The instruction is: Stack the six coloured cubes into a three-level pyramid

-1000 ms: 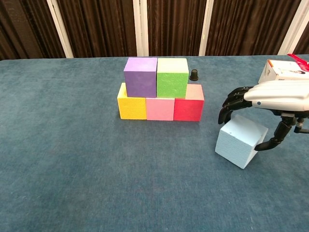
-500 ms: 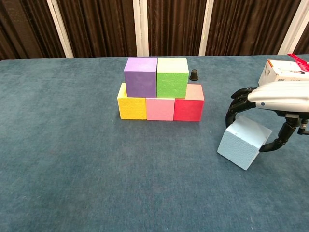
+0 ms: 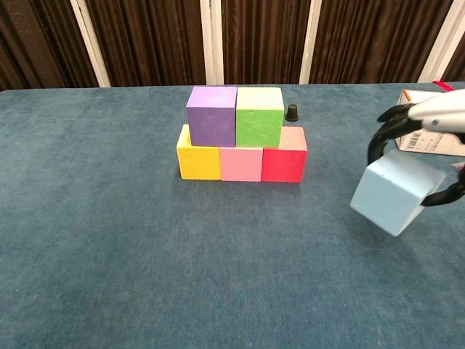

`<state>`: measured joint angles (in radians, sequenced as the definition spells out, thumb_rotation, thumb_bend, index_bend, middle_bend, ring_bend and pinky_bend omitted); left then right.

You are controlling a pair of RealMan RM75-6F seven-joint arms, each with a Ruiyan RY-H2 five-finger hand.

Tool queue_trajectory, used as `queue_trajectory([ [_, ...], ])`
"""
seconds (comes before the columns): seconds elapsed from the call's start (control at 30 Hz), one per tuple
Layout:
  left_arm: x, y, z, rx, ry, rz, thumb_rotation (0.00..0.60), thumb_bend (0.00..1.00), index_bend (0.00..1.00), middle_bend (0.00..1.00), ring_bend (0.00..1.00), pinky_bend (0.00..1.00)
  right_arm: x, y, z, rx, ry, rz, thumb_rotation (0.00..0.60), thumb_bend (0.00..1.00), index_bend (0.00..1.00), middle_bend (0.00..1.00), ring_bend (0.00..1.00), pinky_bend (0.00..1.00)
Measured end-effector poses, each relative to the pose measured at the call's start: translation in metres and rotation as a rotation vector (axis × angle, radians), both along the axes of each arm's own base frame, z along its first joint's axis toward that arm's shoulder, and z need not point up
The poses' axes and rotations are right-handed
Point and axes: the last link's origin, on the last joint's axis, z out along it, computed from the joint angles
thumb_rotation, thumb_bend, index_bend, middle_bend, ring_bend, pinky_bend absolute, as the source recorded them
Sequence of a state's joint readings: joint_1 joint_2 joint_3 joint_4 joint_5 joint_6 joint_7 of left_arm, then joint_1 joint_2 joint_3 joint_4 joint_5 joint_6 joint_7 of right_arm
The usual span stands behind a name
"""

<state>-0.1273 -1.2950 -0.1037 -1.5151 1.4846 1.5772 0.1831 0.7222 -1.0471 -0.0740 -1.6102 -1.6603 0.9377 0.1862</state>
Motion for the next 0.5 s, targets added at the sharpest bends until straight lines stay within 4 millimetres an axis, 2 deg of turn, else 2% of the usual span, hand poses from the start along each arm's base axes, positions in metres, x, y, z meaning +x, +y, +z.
queue_trajectory([
  [0.2, -0.002, 0.000, 0.005, 0.024, -0.007, 0.009, 0.600, 0.36, 0.13, 0.04, 0.00, 0.00, 0.005, 0.008, 0.049, -0.047, 0.016, -0.125, 0.600, 0.30, 0.43, 0.41, 0.22, 0.00],
  [0.37, -0.005, 0.001, 0.006, 0.022, 0.026, 0.029, 0.600, 0.36, 0.13, 0.04, 0.00, 0.00, 0.020, 0.006, 0.092, -0.133, -0.002, -0.242, 0.600, 0.33, 0.43, 0.41, 0.22, 0.00],
  [0.5, -0.007, 0.002, 0.005, 0.005, 0.060, 0.051, 0.600, 0.36, 0.13, 0.04, 0.00, 0.00, 0.038, -0.002, 0.108, -0.190, -0.044, -0.306, 0.600, 0.33, 0.43, 0.41, 0.23, 0.00],
])
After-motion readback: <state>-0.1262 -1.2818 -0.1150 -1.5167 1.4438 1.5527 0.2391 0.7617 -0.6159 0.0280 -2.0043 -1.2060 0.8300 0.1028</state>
